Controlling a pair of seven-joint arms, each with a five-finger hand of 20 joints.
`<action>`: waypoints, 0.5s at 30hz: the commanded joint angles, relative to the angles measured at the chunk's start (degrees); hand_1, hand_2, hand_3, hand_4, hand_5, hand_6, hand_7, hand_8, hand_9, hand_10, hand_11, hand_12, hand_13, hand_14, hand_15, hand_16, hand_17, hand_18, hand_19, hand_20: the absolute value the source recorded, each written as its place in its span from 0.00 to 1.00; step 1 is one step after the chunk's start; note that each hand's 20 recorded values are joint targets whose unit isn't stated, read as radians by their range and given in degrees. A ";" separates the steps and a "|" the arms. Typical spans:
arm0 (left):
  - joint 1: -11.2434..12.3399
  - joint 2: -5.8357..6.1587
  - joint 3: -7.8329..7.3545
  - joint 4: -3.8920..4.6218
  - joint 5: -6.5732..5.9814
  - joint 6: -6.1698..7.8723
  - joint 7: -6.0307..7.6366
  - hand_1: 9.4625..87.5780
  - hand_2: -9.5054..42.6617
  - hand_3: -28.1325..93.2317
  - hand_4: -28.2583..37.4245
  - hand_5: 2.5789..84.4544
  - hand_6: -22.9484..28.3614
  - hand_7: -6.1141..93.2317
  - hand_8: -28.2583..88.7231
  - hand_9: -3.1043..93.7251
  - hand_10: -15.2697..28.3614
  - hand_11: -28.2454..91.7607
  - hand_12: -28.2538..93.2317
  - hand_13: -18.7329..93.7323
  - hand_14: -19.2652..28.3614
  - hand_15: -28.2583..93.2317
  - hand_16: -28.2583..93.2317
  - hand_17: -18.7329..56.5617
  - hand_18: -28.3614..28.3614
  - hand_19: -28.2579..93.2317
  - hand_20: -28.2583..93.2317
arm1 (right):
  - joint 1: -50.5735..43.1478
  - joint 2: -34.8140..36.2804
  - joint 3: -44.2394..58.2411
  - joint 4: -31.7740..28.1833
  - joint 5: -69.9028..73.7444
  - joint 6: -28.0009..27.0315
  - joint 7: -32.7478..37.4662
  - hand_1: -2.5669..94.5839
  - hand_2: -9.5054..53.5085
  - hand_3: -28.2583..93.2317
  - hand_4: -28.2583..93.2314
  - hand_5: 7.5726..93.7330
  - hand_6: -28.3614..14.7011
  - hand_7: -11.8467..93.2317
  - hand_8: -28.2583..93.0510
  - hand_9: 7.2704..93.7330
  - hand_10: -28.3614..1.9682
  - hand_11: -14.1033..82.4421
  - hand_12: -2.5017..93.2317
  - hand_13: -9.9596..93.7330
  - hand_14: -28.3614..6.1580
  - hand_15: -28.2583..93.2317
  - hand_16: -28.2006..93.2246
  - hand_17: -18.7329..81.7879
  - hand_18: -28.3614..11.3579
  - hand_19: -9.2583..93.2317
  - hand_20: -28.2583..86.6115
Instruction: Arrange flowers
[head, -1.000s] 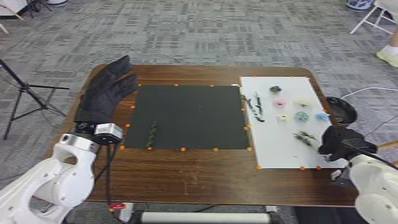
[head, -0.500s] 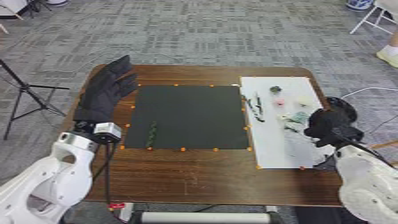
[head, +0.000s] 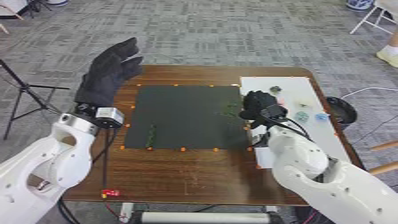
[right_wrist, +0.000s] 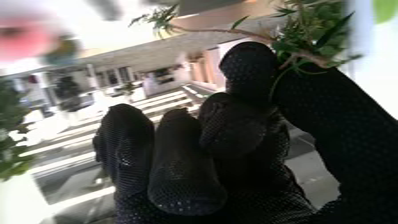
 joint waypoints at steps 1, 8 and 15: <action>-6.26 -0.60 3.28 1.02 0.27 -1.83 0.97 0.25 0.07 0.77 0.09 0.30 0.53 0.24 0.17 0.21 0.64 0.41 0.39 0.29 0.74 0.44 0.25 0.13 0.82 0.55 0.31 | 4.03 -12.47 -5.68 4.70 -3.62 -0.40 2.56 0.41 0.02 0.93 0.17 0.78 0.69 0.62 0.48 0.87 0.62 0.83 0.48 0.87 0.59 0.95 0.51 0.70 0.18 1.00 0.89; -11.61 -1.07 7.72 2.05 0.79 -2.81 1.40 0.25 0.07 0.78 0.09 0.30 0.54 0.25 0.17 0.21 0.65 0.42 0.39 0.29 0.76 0.46 0.26 0.12 0.83 0.55 0.31 | 4.00 -16.30 -9.09 9.20 -3.78 -6.66 4.84 0.44 0.01 0.92 0.14 0.79 0.68 0.61 0.44 0.88 0.65 0.82 0.48 0.88 0.62 0.95 0.51 0.71 0.20 1.00 0.88; -6.49 -1.47 5.08 1.71 0.49 -1.97 0.10 0.25 0.07 0.78 0.08 0.30 0.53 0.27 0.16 0.21 0.65 0.43 0.39 0.29 0.77 0.47 0.25 0.12 0.83 0.55 0.32 | 2.87 -17.66 -9.98 9.47 -4.00 -7.32 5.65 0.44 0.01 0.92 0.14 0.81 0.69 0.59 0.44 0.89 0.67 0.81 0.48 0.89 0.64 0.94 0.51 0.72 0.20 1.00 0.88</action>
